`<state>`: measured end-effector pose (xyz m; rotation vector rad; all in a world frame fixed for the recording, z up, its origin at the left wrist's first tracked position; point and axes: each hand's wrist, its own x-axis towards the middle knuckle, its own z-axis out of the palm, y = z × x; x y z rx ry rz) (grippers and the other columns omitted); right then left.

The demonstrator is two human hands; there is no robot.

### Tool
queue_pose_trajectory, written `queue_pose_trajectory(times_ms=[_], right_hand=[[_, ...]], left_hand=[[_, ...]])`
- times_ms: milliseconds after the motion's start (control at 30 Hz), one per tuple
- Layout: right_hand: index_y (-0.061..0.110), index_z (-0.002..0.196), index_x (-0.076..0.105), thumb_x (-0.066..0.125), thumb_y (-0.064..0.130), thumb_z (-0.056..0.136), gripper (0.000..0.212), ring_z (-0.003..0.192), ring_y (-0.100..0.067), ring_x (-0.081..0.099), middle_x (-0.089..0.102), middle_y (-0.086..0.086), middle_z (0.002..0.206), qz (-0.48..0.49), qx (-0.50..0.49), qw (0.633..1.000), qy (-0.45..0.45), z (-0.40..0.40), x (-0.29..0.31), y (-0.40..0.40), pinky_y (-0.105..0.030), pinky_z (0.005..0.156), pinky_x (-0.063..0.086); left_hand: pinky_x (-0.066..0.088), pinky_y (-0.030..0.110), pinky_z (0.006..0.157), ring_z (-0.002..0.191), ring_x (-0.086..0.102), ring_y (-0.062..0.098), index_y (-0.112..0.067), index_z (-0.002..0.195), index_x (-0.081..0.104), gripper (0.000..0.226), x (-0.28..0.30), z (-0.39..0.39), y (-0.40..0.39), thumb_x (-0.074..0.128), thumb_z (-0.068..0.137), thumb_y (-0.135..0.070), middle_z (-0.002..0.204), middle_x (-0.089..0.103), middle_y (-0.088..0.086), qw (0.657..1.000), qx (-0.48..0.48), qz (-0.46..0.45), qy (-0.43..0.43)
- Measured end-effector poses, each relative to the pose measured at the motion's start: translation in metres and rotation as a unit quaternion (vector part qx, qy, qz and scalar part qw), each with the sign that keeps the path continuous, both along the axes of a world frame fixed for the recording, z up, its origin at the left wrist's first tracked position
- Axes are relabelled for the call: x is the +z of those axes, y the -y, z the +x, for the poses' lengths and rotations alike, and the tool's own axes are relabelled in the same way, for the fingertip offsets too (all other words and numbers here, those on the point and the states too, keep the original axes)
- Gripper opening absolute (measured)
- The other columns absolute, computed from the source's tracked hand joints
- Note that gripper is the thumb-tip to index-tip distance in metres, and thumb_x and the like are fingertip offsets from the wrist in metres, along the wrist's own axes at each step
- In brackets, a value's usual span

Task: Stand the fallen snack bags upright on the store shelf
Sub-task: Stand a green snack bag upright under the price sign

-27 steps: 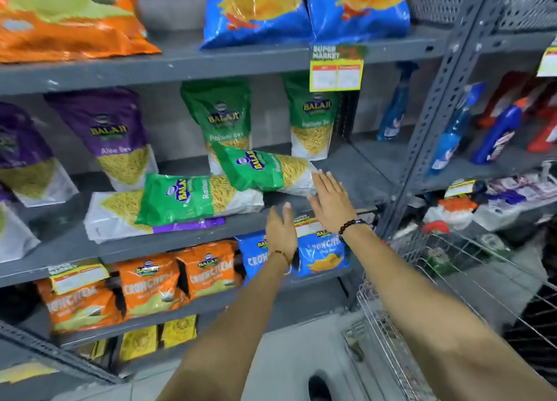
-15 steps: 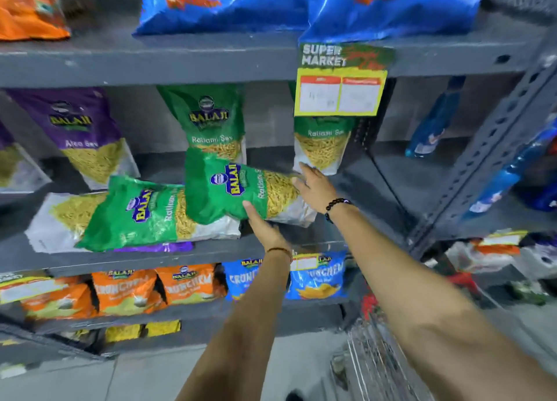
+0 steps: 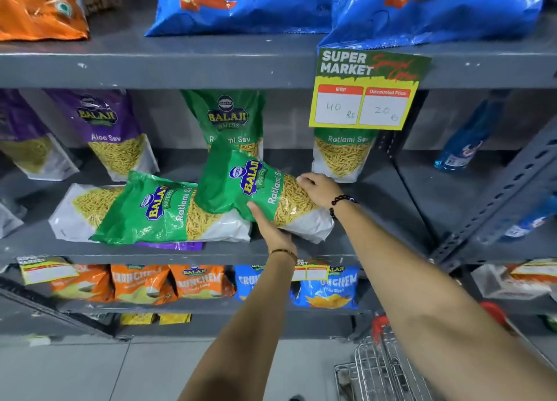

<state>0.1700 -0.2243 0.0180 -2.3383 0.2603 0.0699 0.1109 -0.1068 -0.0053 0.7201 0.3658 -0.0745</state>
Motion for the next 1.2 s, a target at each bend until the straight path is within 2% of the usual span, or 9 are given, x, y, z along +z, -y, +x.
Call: queue_pose_trajectory(times_ms=[233,333,433,500,667,767,900,1000,1200], right_hand=[[0.014,0.117,0.064,0.067,0.041,0.079,0.047,0.113,-0.020,0.058,0.065,-0.006,0.123,0.168,-0.100,0.980,0.048,-0.069,0.001,0.009,-0.037,0.104,0.044],[0.012,0.122,0.059,0.067,0.029,0.081,0.045,0.100,-0.005,0.063,0.066,0.001,0.117,0.350,-0.127,0.927,0.052,-0.105,-0.003,0.001,-0.020,0.090,0.048],[0.021,0.101,0.068,0.054,0.025,0.091,0.018,0.082,-0.004,0.070,0.072,0.004,0.097,0.484,-0.109,0.868,0.030,-0.137,-0.013,-0.011,-0.021,0.074,0.053],[0.022,0.087,0.075,0.049,0.026,0.093,0.027,0.079,-0.008,0.072,0.077,0.004,0.087,0.534,-0.099,0.840,0.017,-0.157,-0.015,-0.016,-0.022,0.066,0.056],[0.017,0.084,0.076,0.069,0.033,0.073,0.020,0.077,-0.012,0.073,0.078,0.000,0.083,0.569,-0.079,0.817,0.063,-0.196,-0.011,-0.013,-0.027,0.067,0.059],[0.020,0.077,0.079,0.076,0.031,0.069,0.014,0.073,-0.011,0.073,0.078,0.001,0.077,0.579,-0.043,0.810,0.083,-0.215,-0.008,-0.004,-0.026,0.064,0.059],[0.019,0.073,0.078,0.092,0.042,0.030,0.051,0.069,-0.010,0.073,0.077,0.001,0.074,0.580,-0.018,0.810,0.086,-0.226,-0.003,0.004,-0.027,0.065,0.060],[0.017,0.075,0.076,0.093,0.040,0.032,0.051,0.068,-0.011,0.072,0.077,0.000,0.073,0.584,-0.014,0.807,0.083,-0.228,0.001,0.010,-0.027,0.066,0.060],[0.014,0.101,0.066,0.084,0.036,0.057,0.052,0.087,-0.018,0.071,0.075,-0.004,0.093,0.589,-0.020,0.806,0.061,-0.215,0.001,0.027,-0.036,0.081,0.058]], left_hand=[[0.044,0.047,0.102,0.121,0.053,0.026,-0.024,0.137,0.042,0.071,-0.001,-0.011,-0.048,0.033,0.083,-0.069,0.138,0.052,0.008,0.989,-0.133,0.069,0.014],[0.050,0.045,0.092,0.112,0.061,0.027,-0.025,0.129,0.052,0.067,0.003,-0.023,-0.070,0.035,0.082,-0.069,0.126,0.062,0.009,0.971,-0.224,0.079,0.027],[0.059,0.038,0.074,0.096,0.071,0.022,-0.028,0.111,0.064,0.057,0.008,-0.039,-0.083,0.036,0.083,-0.068,0.114,0.070,0.002,0.948,-0.293,0.108,0.060],[0.061,0.033,0.067,0.089,0.072,0.018,-0.031,0.107,0.067,0.052,0.012,-0.050,-0.089,0.036,0.084,-0.067,0.104,0.074,-0.001,0.934,-0.315,0.143,0.088],[0.051,0.046,0.096,0.108,0.065,0.019,-0.039,0.111,0.061,0.045,0.029,-0.073,-0.100,0.039,0.083,-0.066,0.113,0.071,-0.005,0.905,-0.358,0.189,0.132],[0.059,0.030,0.078,0.102,0.068,0.012,-0.044,0.103,0.065,0.043,0.038,-0.082,-0.104,0.038,0.081,-0.069,0.104,0.074,-0.011,0.876,-0.405,0.208,0.159],[0.058,0.025,0.073,0.093,0.070,0.004,-0.053,0.083,0.069,0.039,0.046,-0.089,-0.101,0.034,0.082,-0.069,0.092,0.075,-0.019,0.851,-0.445,0.209,0.184],[0.058,0.019,0.064,0.086,0.071,0.001,-0.055,0.078,0.069,0.041,0.045,-0.088,-0.094,0.031,0.083,-0.068,0.086,0.075,-0.021,0.842,-0.449,0.219,0.202],[0.045,0.046,0.102,0.114,0.062,0.021,-0.039,0.115,0.060,0.064,0.039,-0.069,-0.073,0.035,0.072,-0.079,0.122,0.066,0.000,0.853,-0.441,0.223,0.167]])
